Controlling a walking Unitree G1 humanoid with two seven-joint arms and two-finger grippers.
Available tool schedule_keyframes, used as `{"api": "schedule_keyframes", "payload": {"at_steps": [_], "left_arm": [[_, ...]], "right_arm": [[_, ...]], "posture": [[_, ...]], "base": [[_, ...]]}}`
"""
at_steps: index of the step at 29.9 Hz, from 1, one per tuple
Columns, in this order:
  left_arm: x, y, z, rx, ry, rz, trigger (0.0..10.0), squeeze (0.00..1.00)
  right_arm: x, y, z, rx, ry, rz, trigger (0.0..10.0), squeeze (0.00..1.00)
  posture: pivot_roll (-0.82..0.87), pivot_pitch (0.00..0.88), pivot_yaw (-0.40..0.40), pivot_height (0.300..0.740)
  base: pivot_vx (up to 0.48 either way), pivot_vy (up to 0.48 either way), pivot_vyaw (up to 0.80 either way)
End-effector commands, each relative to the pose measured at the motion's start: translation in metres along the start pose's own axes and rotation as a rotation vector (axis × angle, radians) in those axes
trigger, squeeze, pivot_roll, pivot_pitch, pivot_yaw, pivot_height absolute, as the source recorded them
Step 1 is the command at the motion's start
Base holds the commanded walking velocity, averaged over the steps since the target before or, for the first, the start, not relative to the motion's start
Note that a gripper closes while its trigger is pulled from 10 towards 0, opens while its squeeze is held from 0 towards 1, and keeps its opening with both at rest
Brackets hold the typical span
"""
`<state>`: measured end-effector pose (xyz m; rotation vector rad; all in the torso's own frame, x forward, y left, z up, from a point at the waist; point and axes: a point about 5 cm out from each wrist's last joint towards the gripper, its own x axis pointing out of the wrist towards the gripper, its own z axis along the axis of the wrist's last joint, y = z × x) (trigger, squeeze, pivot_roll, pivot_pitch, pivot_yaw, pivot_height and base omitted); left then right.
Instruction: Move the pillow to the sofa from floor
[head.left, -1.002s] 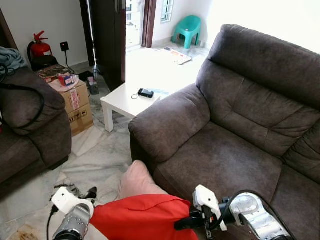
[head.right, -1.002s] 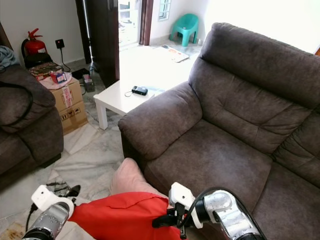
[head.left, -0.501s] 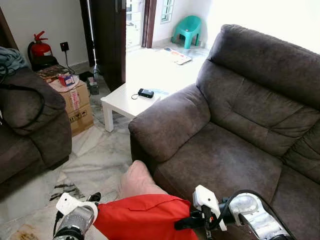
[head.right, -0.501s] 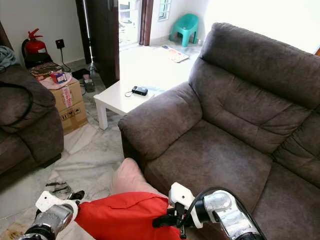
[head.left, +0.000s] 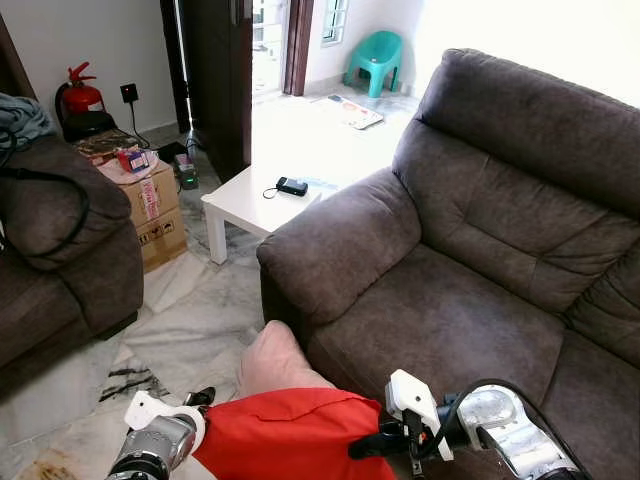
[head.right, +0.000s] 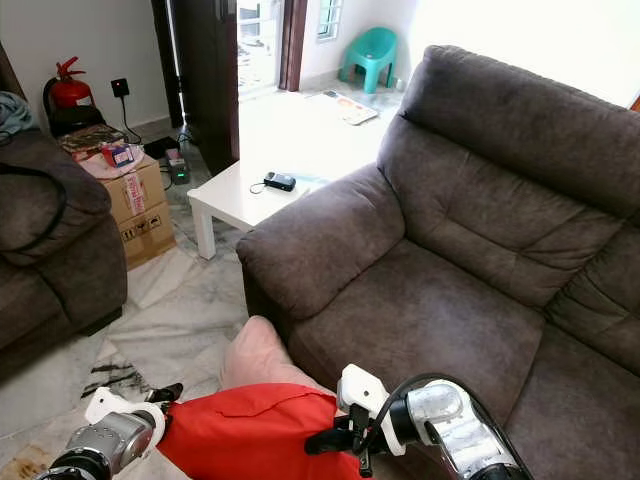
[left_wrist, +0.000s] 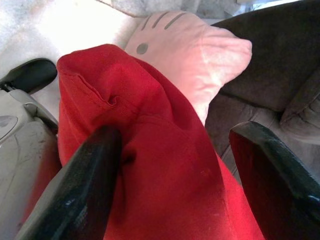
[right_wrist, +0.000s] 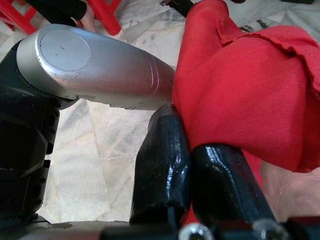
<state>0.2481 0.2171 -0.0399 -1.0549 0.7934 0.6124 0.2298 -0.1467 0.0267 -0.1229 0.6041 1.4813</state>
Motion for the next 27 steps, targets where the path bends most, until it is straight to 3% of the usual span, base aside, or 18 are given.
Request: {"api": "schedule_keyframes", "payload": {"at_steps": [1,16,18,19,20,21,22,23,27], "left_arm": [[0.001,0.002,-0.010,0.001,0.044,0.019,10.0,0.00],[0.000,0.019,-0.010,-0.019,0.071,0.036,10.0,0.00],[0.000,0.020,-0.009,-0.022,0.067,0.036,9.4,0.00],[0.000,0.020,-0.009,-0.022,0.066,0.033,4.1,0.00],[0.000,0.020,-0.009,-0.022,0.066,0.033,4.1,0.00],[0.000,0.020,-0.009,-0.023,0.065,0.030,1.2,0.00],[0.000,0.019,-0.008,-0.023,0.064,0.027,1.2,0.00],[0.000,0.019,-0.008,-0.022,0.064,0.023,0.0,0.00],[0.000,0.020,-0.008,-0.016,0.065,0.011,0.0,0.00]], "right_arm": [[-0.006,-0.007,0.023,-0.086,-0.067,-0.005,10.0,0.00],[-0.016,-0.003,0.047,-0.137,-0.165,0.012,10.0,0.00],[-0.018,-0.003,0.050,-0.143,-0.174,0.011,10.0,0.00],[-0.018,-0.004,0.051,-0.145,-0.176,0.010,10.0,0.00],[-0.018,-0.004,0.051,-0.145,-0.176,0.010,10.0,0.00],[-0.018,-0.003,0.052,-0.146,-0.181,0.013,10.0,0.00],[-0.018,-0.003,0.053,-0.147,-0.185,0.015,10.0,0.00],[-0.019,-0.003,0.055,-0.149,-0.192,0.016,10.0,0.00],[-0.019,-0.002,0.058,-0.153,-0.206,0.018,10.0,0.00]], "posture": [[0.19,0.000,-0.143,0.740],[0.17,0.000,-0.147,0.740],[0.17,0.000,-0.150,0.740],[0.17,0.000,-0.153,0.740],[0.17,0.000,-0.153,0.740],[0.17,0.000,-0.154,0.740],[0.17,0.000,-0.154,0.740],[0.17,0.000,-0.155,0.740],[0.17,0.000,-0.156,0.740]], "base": [[0.000,0.000,0.00],[0.000,0.000,0.00],[0.000,0.000,0.00],[0.000,0.000,0.00],[0.000,0.000,0.00],[0.000,0.000,0.00],[0.000,0.000,0.00],[0.000,0.000,0.00],[0.000,0.000,0.00]]}}
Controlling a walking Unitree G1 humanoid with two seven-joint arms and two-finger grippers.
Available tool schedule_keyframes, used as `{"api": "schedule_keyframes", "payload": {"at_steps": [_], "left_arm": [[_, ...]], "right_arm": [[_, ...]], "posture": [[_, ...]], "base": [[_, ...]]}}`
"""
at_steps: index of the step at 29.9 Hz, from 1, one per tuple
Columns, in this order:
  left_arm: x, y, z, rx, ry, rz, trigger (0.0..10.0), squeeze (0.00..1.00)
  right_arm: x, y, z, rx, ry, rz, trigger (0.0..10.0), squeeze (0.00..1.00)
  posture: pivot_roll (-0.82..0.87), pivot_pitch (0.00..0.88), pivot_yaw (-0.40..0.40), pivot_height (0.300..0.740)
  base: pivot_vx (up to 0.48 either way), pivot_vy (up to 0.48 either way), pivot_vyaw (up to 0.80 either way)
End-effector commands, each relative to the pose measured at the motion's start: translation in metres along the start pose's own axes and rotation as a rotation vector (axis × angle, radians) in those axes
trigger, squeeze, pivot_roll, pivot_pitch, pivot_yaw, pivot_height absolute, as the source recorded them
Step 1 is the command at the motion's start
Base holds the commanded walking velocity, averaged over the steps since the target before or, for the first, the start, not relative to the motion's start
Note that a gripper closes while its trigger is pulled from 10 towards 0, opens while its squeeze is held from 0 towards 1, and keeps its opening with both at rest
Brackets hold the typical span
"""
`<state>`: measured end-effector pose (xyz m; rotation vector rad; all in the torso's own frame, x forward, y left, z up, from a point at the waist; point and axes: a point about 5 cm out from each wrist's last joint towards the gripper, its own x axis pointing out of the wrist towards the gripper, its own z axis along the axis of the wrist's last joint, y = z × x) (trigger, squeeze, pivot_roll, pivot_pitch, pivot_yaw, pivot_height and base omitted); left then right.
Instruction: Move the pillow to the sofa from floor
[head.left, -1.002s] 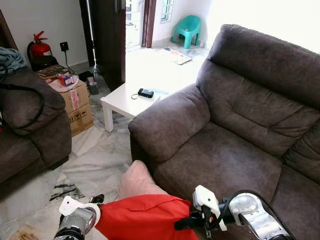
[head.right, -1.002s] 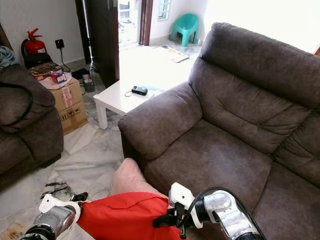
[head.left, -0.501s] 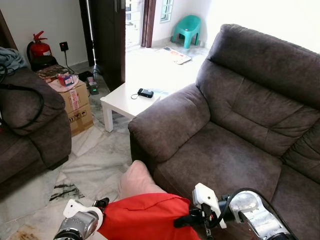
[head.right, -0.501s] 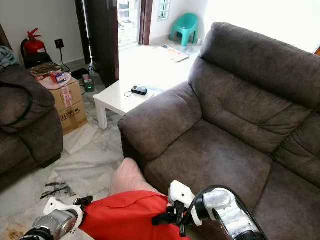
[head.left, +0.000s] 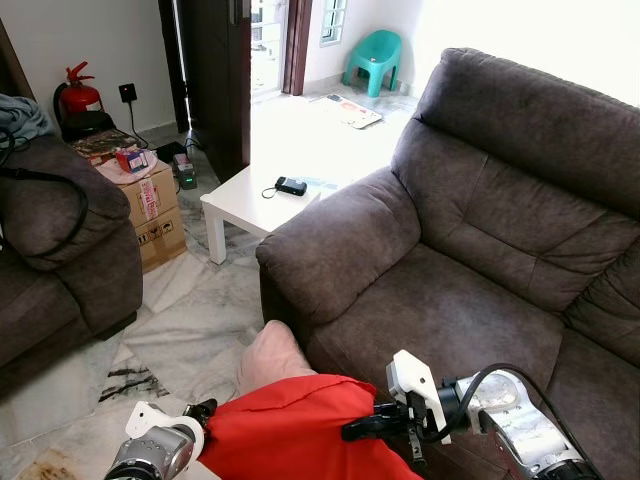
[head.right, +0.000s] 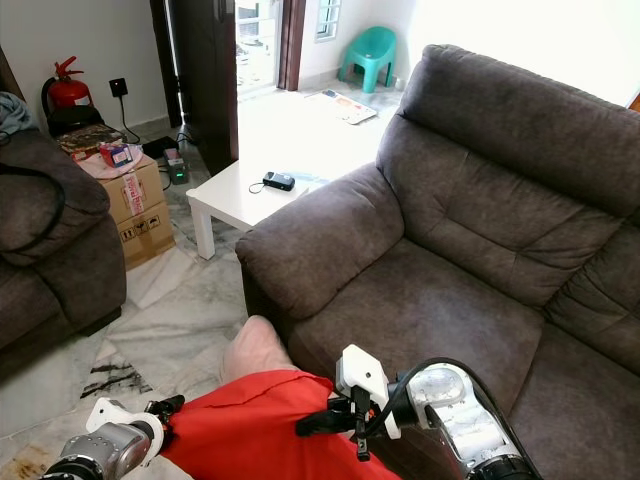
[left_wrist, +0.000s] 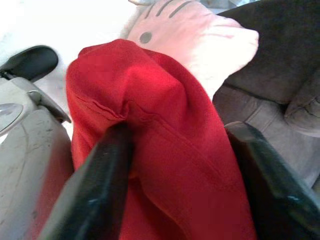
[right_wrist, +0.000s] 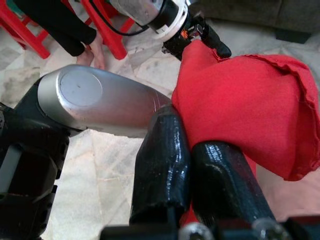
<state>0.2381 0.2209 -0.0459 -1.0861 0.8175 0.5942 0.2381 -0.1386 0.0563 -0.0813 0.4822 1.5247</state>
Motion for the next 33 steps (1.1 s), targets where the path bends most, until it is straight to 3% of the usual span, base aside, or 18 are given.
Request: {"api": "schedule_keyframes", "payload": {"at_steps": [1,33], "left_arm": [[0.000,0.008,-0.007,-0.001,0.028,0.019,0.0,0.00],[-0.001,0.008,0.005,0.035,-0.042,-0.003,0.0,0.00]], "right_arm": [[-0.010,-0.005,0.028,-0.098,-0.100,-0.010,10.0,0.00],[-0.010,-0.003,0.023,-0.067,-0.087,-0.017,10.0,0.00]], "posture": [[0.17,0.000,-0.156,0.740],[0.17,0.000,-0.158,0.740]], "base": [[0.000,0.000,0.00],[0.000,0.000,0.00]]}}
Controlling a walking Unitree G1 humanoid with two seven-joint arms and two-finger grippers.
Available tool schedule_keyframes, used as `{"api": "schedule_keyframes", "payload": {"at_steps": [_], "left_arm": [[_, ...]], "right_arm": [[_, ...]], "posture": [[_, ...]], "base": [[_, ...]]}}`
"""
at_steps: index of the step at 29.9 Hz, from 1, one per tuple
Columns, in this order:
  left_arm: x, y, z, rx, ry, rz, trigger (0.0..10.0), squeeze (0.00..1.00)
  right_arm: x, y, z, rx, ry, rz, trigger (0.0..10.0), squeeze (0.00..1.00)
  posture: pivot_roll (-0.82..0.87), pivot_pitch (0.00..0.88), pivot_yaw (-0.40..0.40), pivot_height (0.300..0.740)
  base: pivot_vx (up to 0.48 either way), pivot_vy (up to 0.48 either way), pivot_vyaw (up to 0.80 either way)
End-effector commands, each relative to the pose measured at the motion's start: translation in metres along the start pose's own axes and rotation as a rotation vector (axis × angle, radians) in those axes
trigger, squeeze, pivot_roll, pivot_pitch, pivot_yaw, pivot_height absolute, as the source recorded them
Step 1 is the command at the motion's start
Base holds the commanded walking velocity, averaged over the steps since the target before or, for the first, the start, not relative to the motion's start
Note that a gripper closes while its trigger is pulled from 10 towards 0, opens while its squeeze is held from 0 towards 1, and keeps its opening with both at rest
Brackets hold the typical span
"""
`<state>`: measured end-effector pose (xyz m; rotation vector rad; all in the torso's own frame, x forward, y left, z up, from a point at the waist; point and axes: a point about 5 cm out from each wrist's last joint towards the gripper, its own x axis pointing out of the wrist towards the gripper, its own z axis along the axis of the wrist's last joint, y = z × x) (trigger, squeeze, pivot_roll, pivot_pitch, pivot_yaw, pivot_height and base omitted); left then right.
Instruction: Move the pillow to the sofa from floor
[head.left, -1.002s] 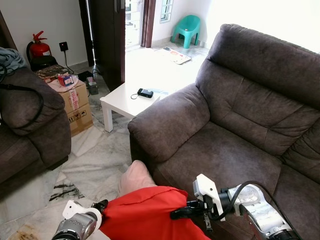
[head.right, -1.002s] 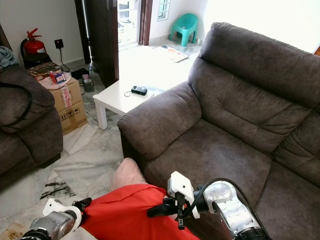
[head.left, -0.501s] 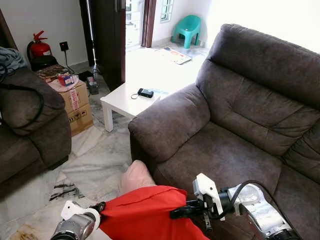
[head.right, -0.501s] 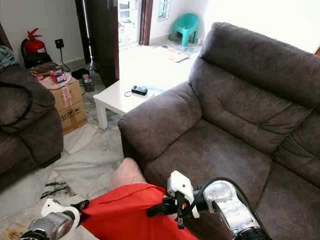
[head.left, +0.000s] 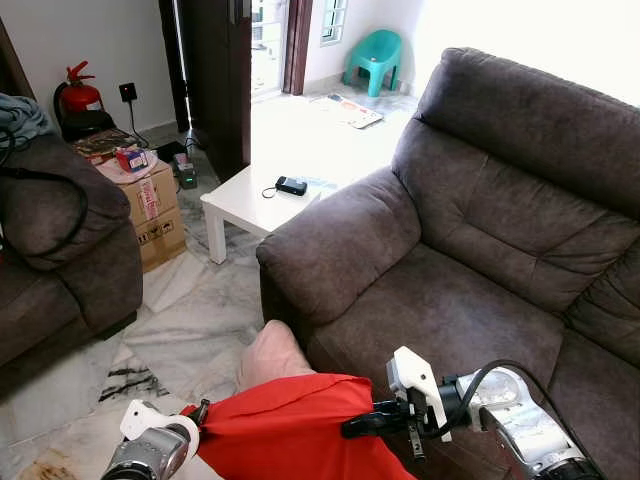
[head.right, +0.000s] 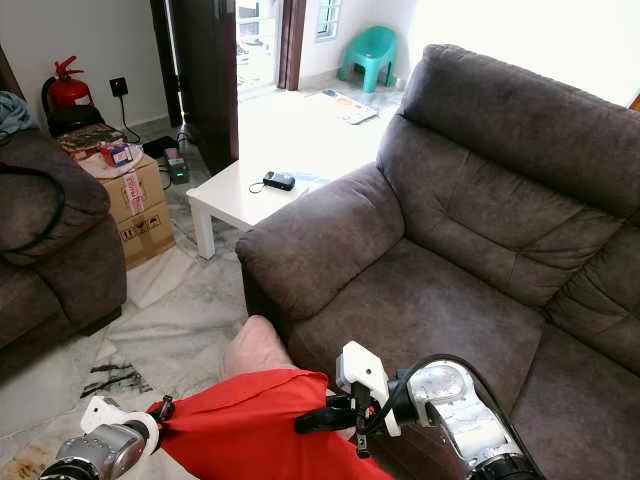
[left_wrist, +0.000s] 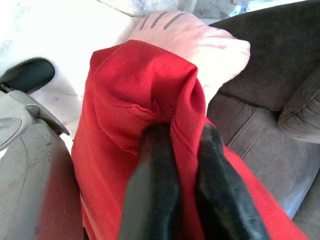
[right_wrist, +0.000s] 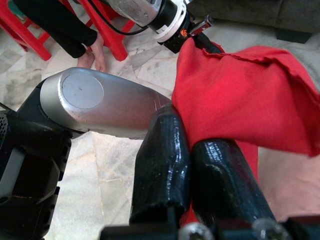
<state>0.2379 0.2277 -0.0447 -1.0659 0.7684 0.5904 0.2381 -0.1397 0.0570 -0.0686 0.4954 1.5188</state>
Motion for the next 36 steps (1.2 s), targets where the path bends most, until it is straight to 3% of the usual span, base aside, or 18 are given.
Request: {"api": "schedule_keyframes", "payload": {"at_steps": [1,10,14,17,18,19,20,21,25,26,28,30,32,33,36], "left_arm": [[0.000,0.006,-0.002,0.023,0.002,0.020,0.0,0.00],[-0.001,0.007,0.001,0.072,-0.010,0.022,0.0,0.00],[-0.001,0.006,0.005,0.256,-0.045,0.034,0.0,0.00],[-0.003,-0.007,0.019,0.459,-0.159,-0.002,0.0,0.00],[-0.006,-0.020,0.027,0.579,-0.245,-0.048,0.0,0.00],[-0.006,-0.020,0.027,0.579,-0.245,-0.048,0.0,0.00],[-0.010,-0.031,0.033,0.682,-0.321,-0.097,2.9,0.00],[-0.012,-0.036,0.035,0.721,-0.354,-0.117,10.0,0.00],[-0.019,-0.049,0.040,0.813,-0.465,-0.159,10.0,0.00],[-0.025,-0.057,0.043,0.857,-0.544,-0.187,10.0,0.00],[-0.031,-0.066,0.044,0.898,-0.610,-0.229,10.0,0.00],[-0.037,-0.075,0.042,0.932,-0.657,-0.279,10.0,0.00],[-0.039,-0.078,0.040,0.942,-0.673,-0.300,10.0,0.00],[-0.046,-0.088,0.035,1.008,-0.724,-0.358,10.0,0.00],[-0.057,-0.100,0.029,1.102,-0.809,-0.421,10.0,0.00]], "right_arm": [[-0.009,-0.003,0.023,-0.084,-0.087,-0.015,10.0,0.00],[-0.009,-0.004,0.021,-0.080,-0.086,-0.021,10.0,0.00],[-0.009,-0.004,0.020,-0.080,-0.088,-0.038,10.0,0.00],[-0.011,-0.013,0.021,-0.086,-0.124,-0.128,10.0,0.00],[-0.012,-0.021,0.023,-0.100,-0.166,-0.223,10.0,0.00],[-0.012,-0.021,0.023,-0.100,-0.166,-0.223,10.0,0.00],[-0.014,-0.029,0.024,-0.082,-0.207,-0.308,10.0,0.00],[-0.015,-0.032,0.024,-0.078,-0.223,-0.346,10.0,0.00],[-0.016,-0.039,0.022,-0.051,-0.274,-0.439,10.0,0.00],[-0.017,-0.045,0.022,-0.041,-0.300,-0.515,10.0,0.00],[-0.020,-0.051,0.022,-0.039,-0.318,-0.610,10.0,0.00],[-0.022,-0.056,0.021,-0.005,-0.347,-0.687,10.0,0.00],[-0.022,-0.058,0.021,-0.031,-0.347,-0.728,10.0,0.00],[-0.023,-0.061,0.018,-0.010,-0.349,-0.803,10.0,0.00],[-0.028,-0.066,0.012,0.024,-0.364,-0.951,10.0,0.00]], "posture": [[0.17,0.000,-0.158,0.740],[0.17,0.000,-0.156,0.740],[0.16,0.000,-0.153,0.740],[0.17,0.000,-0.152,0.740],[0.17,0.000,-0.151,0.740],[0.17,0.000,-0.151,0.740],[0.17,0.000,-0.151,0.740],[0.17,0.000,-0.151,0.740],[0.18,0.000,-0.151,0.740],[0.18,0.000,-0.152,0.740],[0.18,0.000,-0.153,0.740],[0.18,0.000,-0.153,0.740],[0.18,0.000,-0.153,0.740],[0.19,0.000,-0.154,0.740],[0.19,0.000,-0.157,0.740]], "base": [[0.000,0.000,0.00],[0.000,0.000,0.00],[0.000,0.000,0.00],[0.000,0.000,0.00],[0.000,0.000,0.00],[0.000,0.000,0.00],[0.000,0.000,0.00],[0.000,0.000,0.00],[0.000,0.000,0.00],[0.000,0.000,0.00],[0.000,0.000,0.00],[0.000,0.000,0.00],[0.000,0.000,0.00],[0.000,0.000,0.00],[0.000,0.000,0.00]]}}
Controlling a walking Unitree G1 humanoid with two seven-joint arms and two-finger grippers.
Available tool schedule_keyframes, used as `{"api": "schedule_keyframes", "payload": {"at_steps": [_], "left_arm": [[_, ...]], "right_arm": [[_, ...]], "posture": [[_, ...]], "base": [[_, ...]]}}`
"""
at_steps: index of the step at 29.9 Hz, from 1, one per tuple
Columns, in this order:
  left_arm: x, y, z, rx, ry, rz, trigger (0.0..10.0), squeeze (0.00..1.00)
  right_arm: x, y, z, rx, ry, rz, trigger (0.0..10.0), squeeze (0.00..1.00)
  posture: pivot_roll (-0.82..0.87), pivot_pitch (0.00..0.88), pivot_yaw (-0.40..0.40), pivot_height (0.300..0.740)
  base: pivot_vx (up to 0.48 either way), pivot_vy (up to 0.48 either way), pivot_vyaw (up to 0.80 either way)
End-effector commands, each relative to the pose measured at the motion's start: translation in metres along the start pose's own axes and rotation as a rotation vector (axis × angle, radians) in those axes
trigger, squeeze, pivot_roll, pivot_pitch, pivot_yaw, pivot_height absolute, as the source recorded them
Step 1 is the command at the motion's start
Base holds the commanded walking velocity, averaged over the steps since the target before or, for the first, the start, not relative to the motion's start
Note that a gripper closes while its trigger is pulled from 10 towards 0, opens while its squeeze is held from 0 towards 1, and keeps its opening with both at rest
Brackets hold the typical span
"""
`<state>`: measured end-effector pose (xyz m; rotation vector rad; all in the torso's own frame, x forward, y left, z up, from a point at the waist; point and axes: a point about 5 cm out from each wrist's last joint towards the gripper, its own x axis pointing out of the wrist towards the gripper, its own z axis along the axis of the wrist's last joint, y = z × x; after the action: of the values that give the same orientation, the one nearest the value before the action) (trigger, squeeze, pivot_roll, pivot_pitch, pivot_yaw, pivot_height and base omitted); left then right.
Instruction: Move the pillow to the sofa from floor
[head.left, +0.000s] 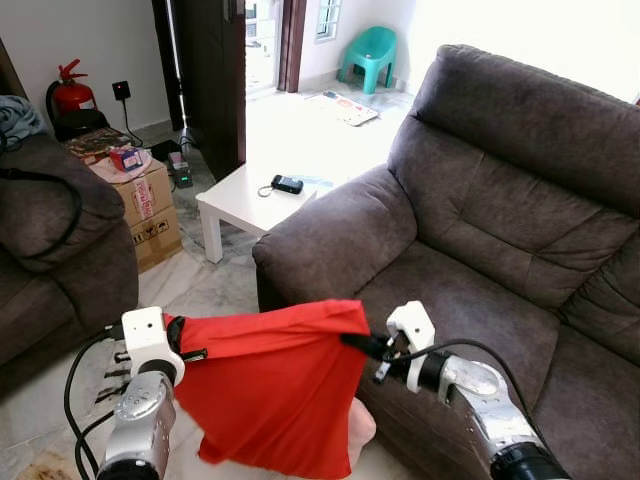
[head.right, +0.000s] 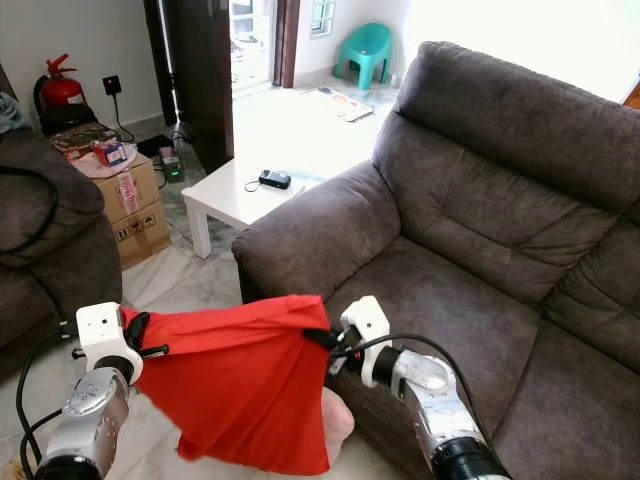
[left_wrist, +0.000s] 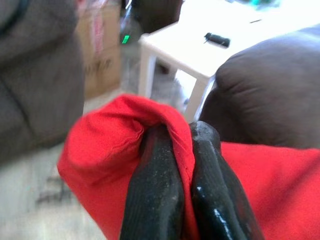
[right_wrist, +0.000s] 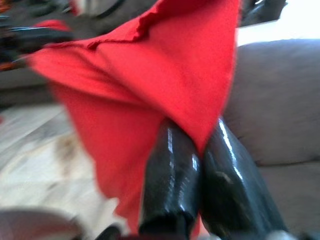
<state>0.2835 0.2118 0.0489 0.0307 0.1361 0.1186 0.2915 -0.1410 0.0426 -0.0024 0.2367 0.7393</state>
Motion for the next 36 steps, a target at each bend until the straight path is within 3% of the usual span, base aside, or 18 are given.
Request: {"api": "schedule_keyframes", "payload": {"at_steps": [1,2,7,11,14,22,26,36], "left_arm": [[0.000,-0.001,0.018,0.079,-0.108,0.005,10.0,0.00],[0.000,-0.001,0.018,0.079,-0.108,0.005,10.0,0.00],[-0.002,0.001,0.036,0.134,-0.220,0.061,10.0,0.00],[-0.002,0.001,0.040,0.165,-0.237,0.074,10.0,0.00],[-0.002,-0.001,0.043,0.182,-0.252,0.090,10.0,0.00],[0.001,-0.007,0.041,0.168,-0.235,0.059,10.0,0.00],[0.001,-0.010,0.032,0.180,-0.206,0.051,10.0,0.00],[-0.002,-0.013,0.014,0.192,-0.144,0.022,10.0,0.00]], "right_arm": [[-0.013,-0.031,0.017,-0.005,-0.111,-0.245,10.0,0.00],[-0.013,-0.031,0.017,-0.005,-0.111,-0.245,10.0,0.00],[-0.022,-0.037,0.001,0.074,-0.127,-0.481,10.0,0.00],[-0.023,-0.036,-0.004,0.072,-0.124,-0.526,10.0,0.00],[-0.028,-0.032,-0.020,0.133,-0.104,-0.615,10.0,0.00],[-0.025,-0.015,-0.042,0.196,-0.046,-0.582,10.0,0.00],[-0.030,-0.015,-0.056,0.228,0.009,-0.650,10.0,0.00],[-0.038,-0.007,-0.071,0.267,0.024,-0.711,10.0,0.00]], "posture": [[0.19,0.000,-0.157,0.740],[0.19,0.000,-0.157,0.740],[0.19,0.000,-0.161,0.740],[0.19,0.000,-0.162,0.740],[0.19,0.000,-0.163,0.740],[0.18,0.000,-0.159,0.740],[0.19,0.000,-0.151,0.740],[0.19,0.000,-0.129,0.740]], "base": [[0.000,0.000,0.00],[0.000,0.000,0.00],[0.000,0.000,0.00],[0.000,0.000,0.00],[0.000,0.000,0.00],[0.000,0.000,0.00],[0.000,0.000,0.00],[0.000,0.000,0.00]]}}
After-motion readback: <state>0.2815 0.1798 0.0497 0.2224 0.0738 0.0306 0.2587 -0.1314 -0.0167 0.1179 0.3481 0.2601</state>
